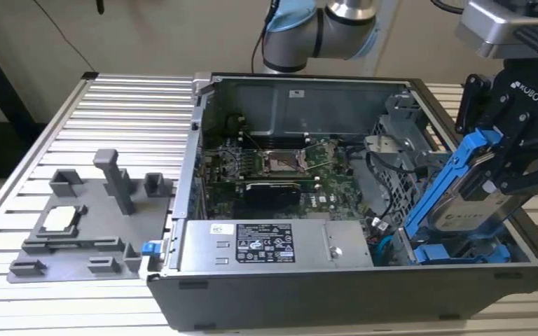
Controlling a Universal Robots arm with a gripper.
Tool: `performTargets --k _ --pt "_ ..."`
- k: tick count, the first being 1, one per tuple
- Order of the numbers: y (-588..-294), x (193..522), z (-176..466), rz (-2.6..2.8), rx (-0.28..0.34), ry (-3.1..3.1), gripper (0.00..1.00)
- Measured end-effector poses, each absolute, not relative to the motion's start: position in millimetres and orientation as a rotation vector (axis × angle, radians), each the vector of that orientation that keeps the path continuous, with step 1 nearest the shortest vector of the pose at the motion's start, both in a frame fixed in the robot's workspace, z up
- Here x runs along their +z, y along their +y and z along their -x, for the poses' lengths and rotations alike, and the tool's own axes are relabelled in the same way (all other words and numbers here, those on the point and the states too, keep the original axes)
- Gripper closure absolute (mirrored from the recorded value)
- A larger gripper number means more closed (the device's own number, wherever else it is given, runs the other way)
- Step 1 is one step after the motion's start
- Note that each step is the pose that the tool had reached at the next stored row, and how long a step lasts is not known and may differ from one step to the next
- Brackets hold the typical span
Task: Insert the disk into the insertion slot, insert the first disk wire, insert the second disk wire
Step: 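Insert the disk into the insertion slot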
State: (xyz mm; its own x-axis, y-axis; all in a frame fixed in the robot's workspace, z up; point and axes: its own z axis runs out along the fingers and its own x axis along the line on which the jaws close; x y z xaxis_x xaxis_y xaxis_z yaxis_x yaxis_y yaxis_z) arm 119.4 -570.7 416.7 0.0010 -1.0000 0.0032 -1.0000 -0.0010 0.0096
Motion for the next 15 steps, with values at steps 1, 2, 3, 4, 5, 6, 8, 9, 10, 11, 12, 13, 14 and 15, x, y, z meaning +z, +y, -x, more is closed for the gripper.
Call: performTargets --k 1,2,3,4,5,6,8,9,10,11,12,13,14,15 --pt "-570.8 415.7 -120.0 -2.216 -0.007 -2.214 0.67" --pt "-570.9 414.6 -120.5 -2.216 -0.008 -2.213 0.67" --pt "-571.0 413.4 -121.0 -2.216 -0.008 -2.213 0.67" --pt "-571.0 412.2 -121.4 -2.216 -0.009 -2.213 0.67" --pt "-571.1 410.9 -121.8 -2.215 -0.01 -2.212 0.67" --pt "-571.2 409.8 -122.2 -2.215 -0.011 -2.212 0.67" --pt "-571.3 407.2 -122.6 -2.214 -0.012 -2.211 0.67" --pt "-571.3 405.6 -122.7 -2.214 -0.012 -2.211 0.67" --pt "-571.3 403.6 -122.8 -2.214 -0.013 -2.211 0.67" --pt "-571.3 401.9 -122.8 -2.214 -0.012 -2.211 0.67" --pt "-571.3 400.1 -122.8 -2.215 -0.013 -2.21 0.67" --pt "-571.3 398.3 -122.9 -2.215 -0.013 -2.21 0.67" --pt "-571.3 396.4 -122.9 -2.216 -0.013 -2.21 0.67" --pt "-571.3 394.7 -122.9 -2.216 -0.013 -2.209 0.67"
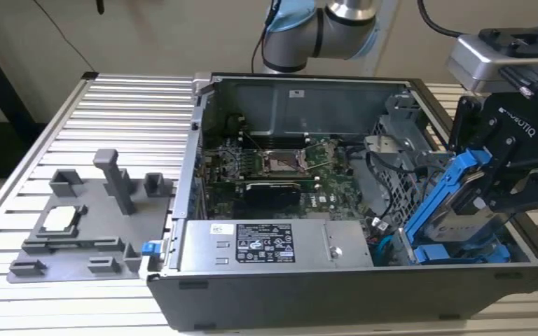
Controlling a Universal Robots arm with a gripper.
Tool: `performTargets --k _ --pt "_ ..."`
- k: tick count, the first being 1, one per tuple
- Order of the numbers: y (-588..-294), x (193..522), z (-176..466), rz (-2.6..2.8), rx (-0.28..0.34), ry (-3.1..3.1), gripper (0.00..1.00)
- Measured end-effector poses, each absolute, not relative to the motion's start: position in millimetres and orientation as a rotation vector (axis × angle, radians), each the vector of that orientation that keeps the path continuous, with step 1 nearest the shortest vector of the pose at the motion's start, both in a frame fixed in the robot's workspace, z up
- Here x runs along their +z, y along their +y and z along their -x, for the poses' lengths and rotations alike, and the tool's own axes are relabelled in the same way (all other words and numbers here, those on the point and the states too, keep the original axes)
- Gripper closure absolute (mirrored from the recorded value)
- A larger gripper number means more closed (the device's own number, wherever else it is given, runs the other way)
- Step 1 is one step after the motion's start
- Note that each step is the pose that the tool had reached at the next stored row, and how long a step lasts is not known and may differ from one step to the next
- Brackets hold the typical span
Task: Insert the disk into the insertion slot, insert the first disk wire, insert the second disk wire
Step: 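Insert the disk into the insertion slot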
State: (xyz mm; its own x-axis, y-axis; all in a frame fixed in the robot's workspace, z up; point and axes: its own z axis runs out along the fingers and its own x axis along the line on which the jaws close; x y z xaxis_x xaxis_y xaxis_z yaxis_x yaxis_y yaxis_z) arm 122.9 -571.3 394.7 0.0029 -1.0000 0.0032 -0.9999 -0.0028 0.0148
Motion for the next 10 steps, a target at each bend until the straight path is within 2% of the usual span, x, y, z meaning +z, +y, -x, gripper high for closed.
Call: performTargets --k 10 --pt "-571.2 381.1 -122.9 -2.214 -0.016 -2.208 0.67"
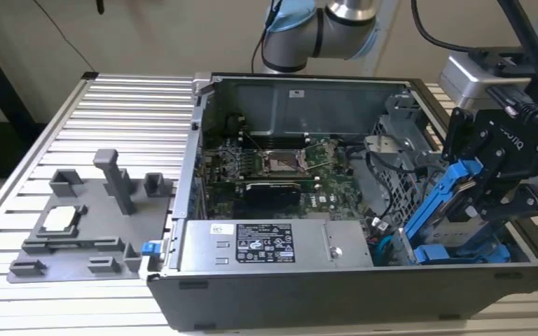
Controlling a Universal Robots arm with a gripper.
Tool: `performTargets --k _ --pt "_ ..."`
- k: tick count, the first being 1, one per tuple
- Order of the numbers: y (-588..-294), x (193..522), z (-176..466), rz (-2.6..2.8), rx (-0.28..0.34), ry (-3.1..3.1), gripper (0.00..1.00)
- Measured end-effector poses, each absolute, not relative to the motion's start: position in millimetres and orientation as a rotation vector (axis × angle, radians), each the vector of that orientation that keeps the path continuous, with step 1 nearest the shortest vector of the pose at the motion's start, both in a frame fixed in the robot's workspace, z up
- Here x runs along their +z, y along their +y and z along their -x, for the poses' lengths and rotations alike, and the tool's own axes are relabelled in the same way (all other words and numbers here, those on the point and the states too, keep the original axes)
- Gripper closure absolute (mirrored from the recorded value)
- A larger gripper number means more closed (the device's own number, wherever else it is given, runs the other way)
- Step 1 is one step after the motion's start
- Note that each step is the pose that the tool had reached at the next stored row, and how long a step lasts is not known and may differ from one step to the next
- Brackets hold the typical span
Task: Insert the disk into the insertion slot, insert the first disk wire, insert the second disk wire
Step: 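Insert the disk into the insertion slot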
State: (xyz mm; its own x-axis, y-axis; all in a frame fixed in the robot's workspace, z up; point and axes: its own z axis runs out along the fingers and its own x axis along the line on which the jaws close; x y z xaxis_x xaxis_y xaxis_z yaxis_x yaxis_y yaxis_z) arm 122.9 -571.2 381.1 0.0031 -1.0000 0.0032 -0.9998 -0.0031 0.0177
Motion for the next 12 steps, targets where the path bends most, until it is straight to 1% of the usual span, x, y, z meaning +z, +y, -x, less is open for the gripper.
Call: performTargets --k 6,7,9,10,12 --pt "-571.3 380.7 -122.9 -2.214 -0.016 -2.208 0.67" --pt "-571.3 380.7 -122.8 -2.214 -0.016 -2.207 0.66" --pt "-571.3 380.7 -122.9 -2.214 -0.016 -2.208 0.66" --pt "-571.3 380.6 -122.9 -2.214 -0.016 -2.208 0.6" --pt "-571.3 380.9 -122.9 -2.214 -0.016 -2.208 0.6"
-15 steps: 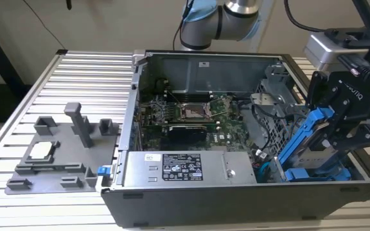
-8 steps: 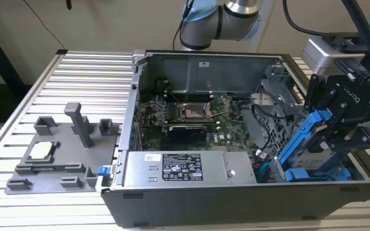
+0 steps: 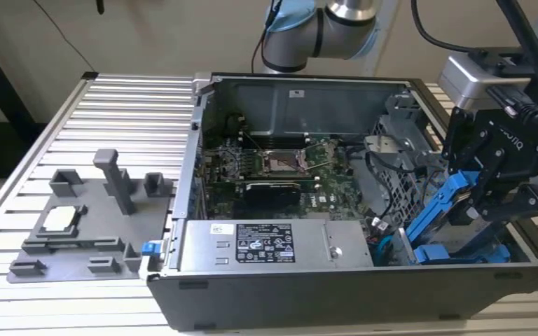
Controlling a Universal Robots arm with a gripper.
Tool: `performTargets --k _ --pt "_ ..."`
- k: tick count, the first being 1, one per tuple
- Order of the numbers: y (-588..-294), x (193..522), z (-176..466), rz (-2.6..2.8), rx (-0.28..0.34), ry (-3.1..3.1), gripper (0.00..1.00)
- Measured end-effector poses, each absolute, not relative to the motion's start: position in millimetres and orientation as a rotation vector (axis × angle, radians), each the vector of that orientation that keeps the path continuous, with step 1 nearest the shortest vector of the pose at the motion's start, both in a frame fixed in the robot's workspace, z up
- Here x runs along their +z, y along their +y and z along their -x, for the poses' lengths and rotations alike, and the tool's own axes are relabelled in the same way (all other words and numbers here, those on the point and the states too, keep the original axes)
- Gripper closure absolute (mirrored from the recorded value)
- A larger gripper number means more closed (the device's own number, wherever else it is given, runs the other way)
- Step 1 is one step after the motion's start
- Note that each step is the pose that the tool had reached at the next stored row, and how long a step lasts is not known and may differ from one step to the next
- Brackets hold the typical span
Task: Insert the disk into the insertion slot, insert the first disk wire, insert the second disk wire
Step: 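Insert the disk into the insertion slot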
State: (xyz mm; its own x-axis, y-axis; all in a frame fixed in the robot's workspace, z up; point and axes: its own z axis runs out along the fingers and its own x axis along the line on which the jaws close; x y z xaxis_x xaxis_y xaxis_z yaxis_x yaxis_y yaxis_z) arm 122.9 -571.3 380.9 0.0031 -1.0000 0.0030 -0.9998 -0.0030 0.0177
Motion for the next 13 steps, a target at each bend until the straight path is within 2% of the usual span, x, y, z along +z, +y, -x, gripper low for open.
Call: performTargets --k 5,6,13 --pt "-571.2 381.0 -122.9 -2.215 -0.017 -2.208 0.62" --pt "-571.2 381.0 -122.9 -2.215 -0.017 -2.208 0.68" --pt "-570.4 380.9 -122.2 -2.22 -0.023 -2.213 0.68"
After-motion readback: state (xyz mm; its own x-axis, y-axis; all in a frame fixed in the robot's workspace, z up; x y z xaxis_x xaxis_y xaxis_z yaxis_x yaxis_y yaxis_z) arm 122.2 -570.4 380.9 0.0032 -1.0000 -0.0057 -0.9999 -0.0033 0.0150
